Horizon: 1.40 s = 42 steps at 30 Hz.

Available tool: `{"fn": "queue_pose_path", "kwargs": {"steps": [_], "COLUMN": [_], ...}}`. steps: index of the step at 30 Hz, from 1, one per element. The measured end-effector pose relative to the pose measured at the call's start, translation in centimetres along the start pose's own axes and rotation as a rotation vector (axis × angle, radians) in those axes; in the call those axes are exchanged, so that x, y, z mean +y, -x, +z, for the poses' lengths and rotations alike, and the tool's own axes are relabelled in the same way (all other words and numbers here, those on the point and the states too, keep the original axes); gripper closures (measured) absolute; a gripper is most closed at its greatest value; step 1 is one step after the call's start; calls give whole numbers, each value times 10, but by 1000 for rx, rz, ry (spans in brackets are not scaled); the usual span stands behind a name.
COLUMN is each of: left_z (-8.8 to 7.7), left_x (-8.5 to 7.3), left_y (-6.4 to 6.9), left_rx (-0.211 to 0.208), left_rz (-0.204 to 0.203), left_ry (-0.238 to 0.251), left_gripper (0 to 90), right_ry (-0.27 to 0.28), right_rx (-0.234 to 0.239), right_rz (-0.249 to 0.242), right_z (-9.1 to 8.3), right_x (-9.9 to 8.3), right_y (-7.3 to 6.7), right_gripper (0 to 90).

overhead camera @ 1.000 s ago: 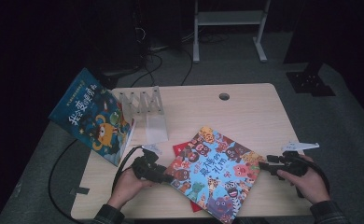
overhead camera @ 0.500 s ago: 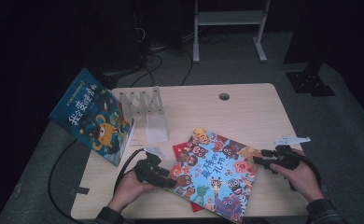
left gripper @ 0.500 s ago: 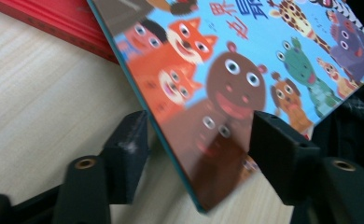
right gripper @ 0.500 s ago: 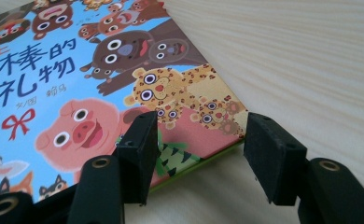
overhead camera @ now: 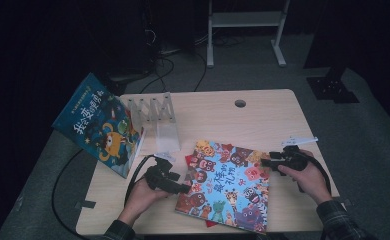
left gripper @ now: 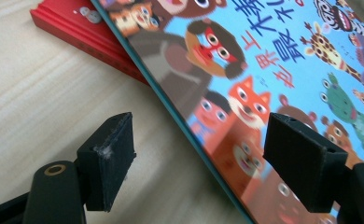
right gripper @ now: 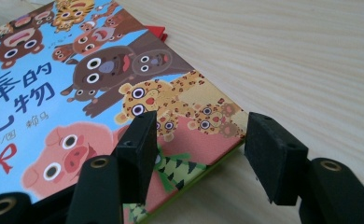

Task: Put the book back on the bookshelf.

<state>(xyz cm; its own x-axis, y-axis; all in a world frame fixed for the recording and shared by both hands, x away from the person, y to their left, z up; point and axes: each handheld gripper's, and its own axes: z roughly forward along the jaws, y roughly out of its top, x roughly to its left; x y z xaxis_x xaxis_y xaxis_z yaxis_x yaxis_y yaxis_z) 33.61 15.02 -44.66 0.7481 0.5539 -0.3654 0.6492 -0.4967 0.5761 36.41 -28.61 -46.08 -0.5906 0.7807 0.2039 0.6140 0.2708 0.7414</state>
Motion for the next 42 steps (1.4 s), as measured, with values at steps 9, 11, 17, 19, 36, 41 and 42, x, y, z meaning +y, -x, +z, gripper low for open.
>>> {"fn": "queue_pose_path", "kwargs": {"steps": [9,11,17,19,36,41,42], "left_z": [8,8,9,9,13,11,10], "left_x": [3,3,3,3,-4,-5,-6], "left_y": [-2,-2,-2,-2,-8,-10,-11], "left_rx": [8,9,13,13,7,19,18], "left_rz": [-21,-18,-22,-20,-60,-68,-72], "left_ry": [2,-2,-12,-14,-24,-21,-19], "left_gripper": [197,193,182,172,23,14,14], "right_ry": [-17,-22,-34,-35,-48,-49,-49], "right_rx": [37,54,91,88,116,126,127], "right_rz": [-21,-22,-34,-49,-101,-111,-111], "right_z": [2,-1,-8,-8,2,6,7], "right_x": [-1,-4,-14,-15,-15,-13,-13], "right_y": [-12,-16,-33,-37,-70,-78,-79], "right_gripper": [420,419,419,419,327,324,323]}}
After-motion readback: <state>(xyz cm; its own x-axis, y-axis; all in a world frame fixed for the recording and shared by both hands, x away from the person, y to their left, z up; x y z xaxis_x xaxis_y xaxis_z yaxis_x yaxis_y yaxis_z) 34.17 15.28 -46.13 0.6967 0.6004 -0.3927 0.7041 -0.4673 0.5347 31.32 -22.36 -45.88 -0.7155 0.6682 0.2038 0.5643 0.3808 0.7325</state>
